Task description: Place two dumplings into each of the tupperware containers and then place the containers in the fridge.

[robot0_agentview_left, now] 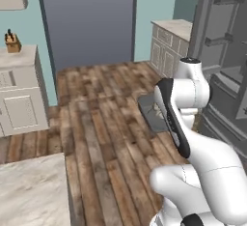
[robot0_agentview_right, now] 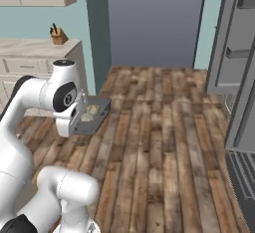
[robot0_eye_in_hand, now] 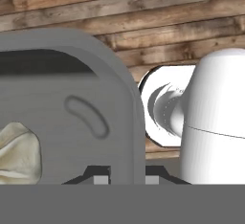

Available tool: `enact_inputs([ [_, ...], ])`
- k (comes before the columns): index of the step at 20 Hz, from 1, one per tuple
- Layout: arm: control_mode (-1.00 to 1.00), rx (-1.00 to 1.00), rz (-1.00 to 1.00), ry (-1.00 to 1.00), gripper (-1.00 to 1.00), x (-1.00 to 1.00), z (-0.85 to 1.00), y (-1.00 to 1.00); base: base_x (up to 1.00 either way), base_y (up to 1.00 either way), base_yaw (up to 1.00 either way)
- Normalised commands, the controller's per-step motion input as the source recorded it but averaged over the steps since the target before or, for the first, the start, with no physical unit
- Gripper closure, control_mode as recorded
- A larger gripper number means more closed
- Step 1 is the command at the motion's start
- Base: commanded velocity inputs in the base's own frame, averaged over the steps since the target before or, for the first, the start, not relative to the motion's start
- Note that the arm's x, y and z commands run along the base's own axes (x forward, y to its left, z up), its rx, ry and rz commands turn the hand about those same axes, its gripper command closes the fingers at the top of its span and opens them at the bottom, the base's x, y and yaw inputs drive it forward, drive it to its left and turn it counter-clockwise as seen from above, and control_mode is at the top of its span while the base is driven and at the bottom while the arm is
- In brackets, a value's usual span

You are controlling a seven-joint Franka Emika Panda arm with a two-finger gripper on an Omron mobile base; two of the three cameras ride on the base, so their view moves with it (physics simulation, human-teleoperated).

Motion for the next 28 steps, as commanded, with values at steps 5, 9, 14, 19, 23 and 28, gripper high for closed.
enact_inputs([
  [5,1.0,0.0,0.0,0.0,1.0,0.0,0.0,0.0,0.69,-0.05,-0.58],
  [9,1.0,0.0,0.0,0.0,1.0,0.0,0.0,0.0,0.49,0.14,-0.71],
  [14,1.0,0.0,0.0,0.0,1.0,0.0,0.0,0.0,0.6,0.52,-0.66],
  [19,1.0,0.0,0.0,0.0,1.0,0.0,0.0,0.0,0.69,0.88,-0.61],
  [23,1.0,0.0,0.0,0.0,1.0,0.0,0.0,0.0,0.55,0.76,-0.67],
  [28,1.0,0.0,0.0,0.0,1.0,0.0,0.0,0.0,0.41,0.57,-0.69],
])
